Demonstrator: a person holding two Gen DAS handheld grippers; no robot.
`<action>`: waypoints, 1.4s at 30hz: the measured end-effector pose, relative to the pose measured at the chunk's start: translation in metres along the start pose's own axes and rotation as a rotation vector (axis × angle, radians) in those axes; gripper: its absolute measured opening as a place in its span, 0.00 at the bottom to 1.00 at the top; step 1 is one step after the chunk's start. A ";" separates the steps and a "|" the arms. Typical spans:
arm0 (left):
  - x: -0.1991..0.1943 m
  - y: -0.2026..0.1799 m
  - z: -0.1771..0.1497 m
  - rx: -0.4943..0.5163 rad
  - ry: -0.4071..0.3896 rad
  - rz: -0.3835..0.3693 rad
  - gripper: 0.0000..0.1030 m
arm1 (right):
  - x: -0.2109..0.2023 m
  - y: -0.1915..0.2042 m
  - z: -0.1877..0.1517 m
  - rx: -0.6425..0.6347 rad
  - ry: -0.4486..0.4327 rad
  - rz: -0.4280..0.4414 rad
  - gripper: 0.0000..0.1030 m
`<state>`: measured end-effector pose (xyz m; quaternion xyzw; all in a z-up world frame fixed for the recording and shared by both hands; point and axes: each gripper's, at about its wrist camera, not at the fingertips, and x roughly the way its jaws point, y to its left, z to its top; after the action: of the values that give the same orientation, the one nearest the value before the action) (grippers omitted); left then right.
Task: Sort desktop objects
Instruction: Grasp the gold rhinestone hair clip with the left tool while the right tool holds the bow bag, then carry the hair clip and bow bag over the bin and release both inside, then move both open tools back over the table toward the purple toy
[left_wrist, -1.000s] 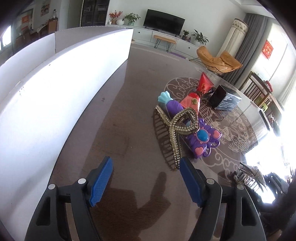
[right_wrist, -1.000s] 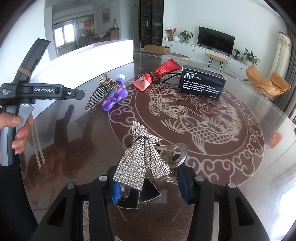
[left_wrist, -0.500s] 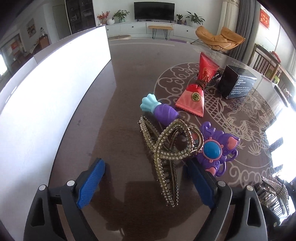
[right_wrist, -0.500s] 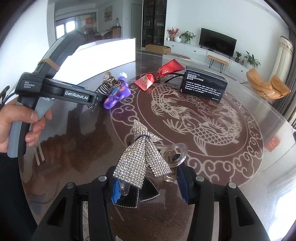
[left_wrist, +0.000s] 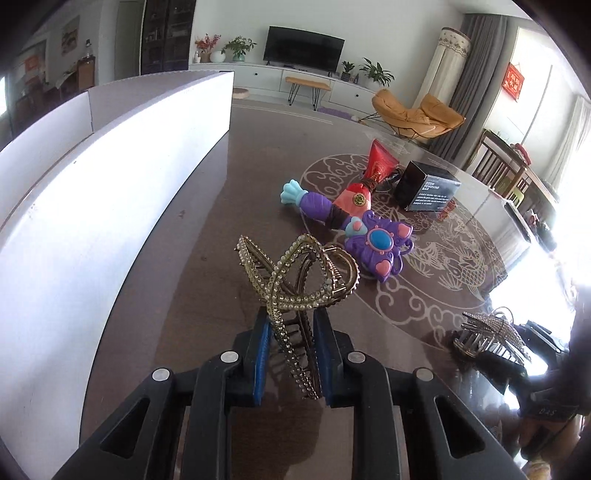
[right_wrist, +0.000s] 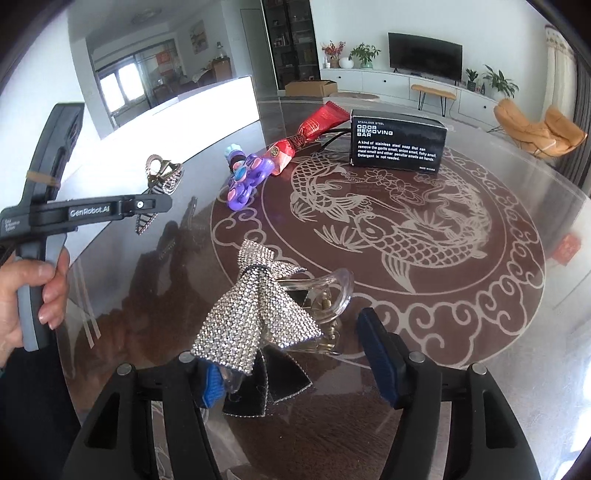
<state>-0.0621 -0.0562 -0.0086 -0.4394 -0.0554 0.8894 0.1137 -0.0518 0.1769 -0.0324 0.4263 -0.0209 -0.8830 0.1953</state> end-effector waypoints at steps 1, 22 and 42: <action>-0.006 0.000 -0.004 -0.003 -0.009 -0.006 0.21 | 0.000 -0.003 0.001 0.015 -0.007 0.020 0.70; -0.145 0.133 0.033 -0.217 -0.210 0.144 0.21 | -0.010 0.145 0.117 -0.192 -0.162 0.178 0.47; -0.105 0.221 0.030 -0.347 -0.068 0.400 0.72 | 0.114 0.300 0.195 -0.209 0.036 0.323 0.76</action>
<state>-0.0583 -0.2964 0.0466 -0.4242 -0.1228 0.8857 -0.1431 -0.1664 -0.1664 0.0679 0.4104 0.0062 -0.8300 0.3777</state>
